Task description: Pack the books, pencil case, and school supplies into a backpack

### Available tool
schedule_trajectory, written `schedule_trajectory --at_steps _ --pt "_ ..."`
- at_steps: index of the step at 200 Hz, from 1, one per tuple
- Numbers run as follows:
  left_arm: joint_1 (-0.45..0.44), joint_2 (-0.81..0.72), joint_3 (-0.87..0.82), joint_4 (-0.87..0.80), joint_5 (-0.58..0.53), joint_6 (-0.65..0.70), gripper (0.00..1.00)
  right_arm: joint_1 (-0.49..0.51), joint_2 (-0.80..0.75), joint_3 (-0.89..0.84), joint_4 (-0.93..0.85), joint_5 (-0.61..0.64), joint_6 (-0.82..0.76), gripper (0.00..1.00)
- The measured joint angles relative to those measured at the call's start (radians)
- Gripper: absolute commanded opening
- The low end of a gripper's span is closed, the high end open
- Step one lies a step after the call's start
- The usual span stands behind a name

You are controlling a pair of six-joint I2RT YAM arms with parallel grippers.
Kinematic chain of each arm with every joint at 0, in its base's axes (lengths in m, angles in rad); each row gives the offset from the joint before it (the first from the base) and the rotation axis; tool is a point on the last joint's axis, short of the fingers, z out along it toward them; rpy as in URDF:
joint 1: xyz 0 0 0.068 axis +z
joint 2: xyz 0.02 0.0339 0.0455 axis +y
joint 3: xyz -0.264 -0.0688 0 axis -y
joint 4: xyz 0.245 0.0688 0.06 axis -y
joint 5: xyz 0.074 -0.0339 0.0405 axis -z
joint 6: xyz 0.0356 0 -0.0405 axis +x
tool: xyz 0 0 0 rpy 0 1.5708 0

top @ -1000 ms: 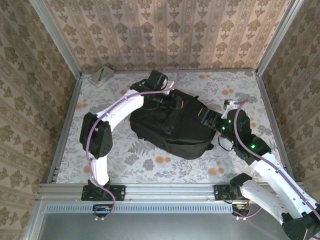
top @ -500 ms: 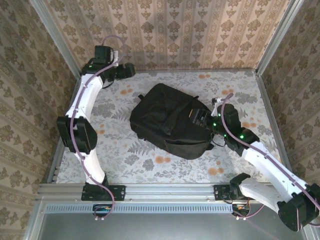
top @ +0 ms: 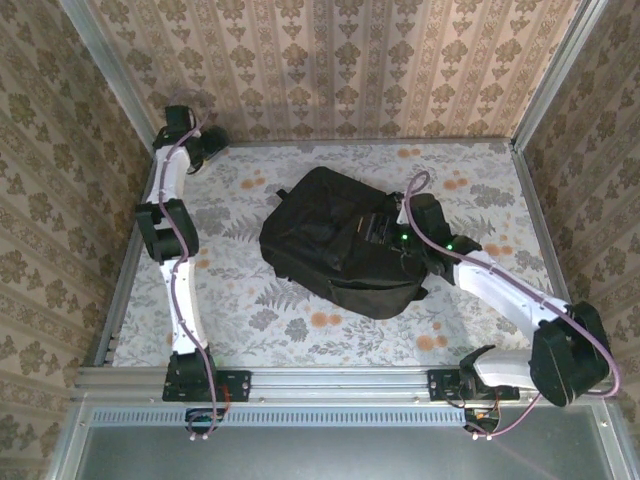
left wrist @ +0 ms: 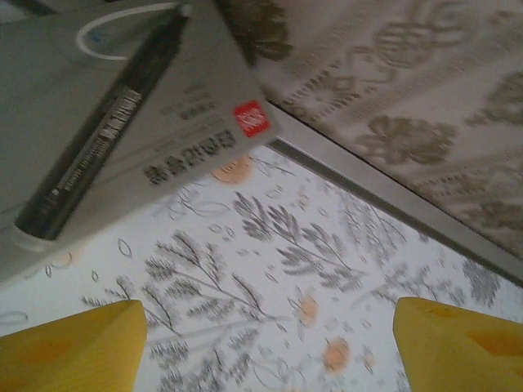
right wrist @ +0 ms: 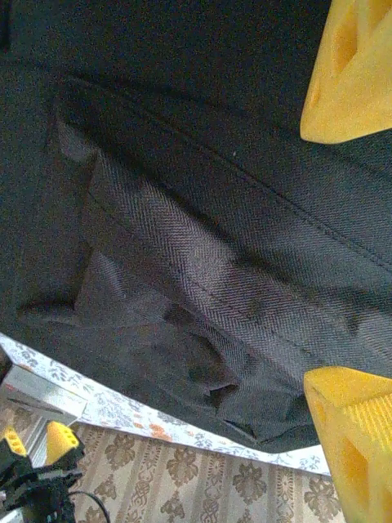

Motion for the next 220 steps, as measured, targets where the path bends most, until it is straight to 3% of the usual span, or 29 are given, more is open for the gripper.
schedule_trajectory --at_steps 76,178,220 --pt "0.037 0.099 0.088 0.199 0.119 -0.167 0.77 0.0 0.151 0.014 0.046 -0.072 0.004 0.73" --pt "0.069 0.164 0.126 0.209 0.077 -0.296 0.82 0.0 0.18 0.015 0.072 -0.098 0.027 0.73" --pt "0.08 0.117 0.045 0.217 0.087 -0.39 0.82 0.0 0.18 0.015 0.074 -0.1 0.035 0.73"
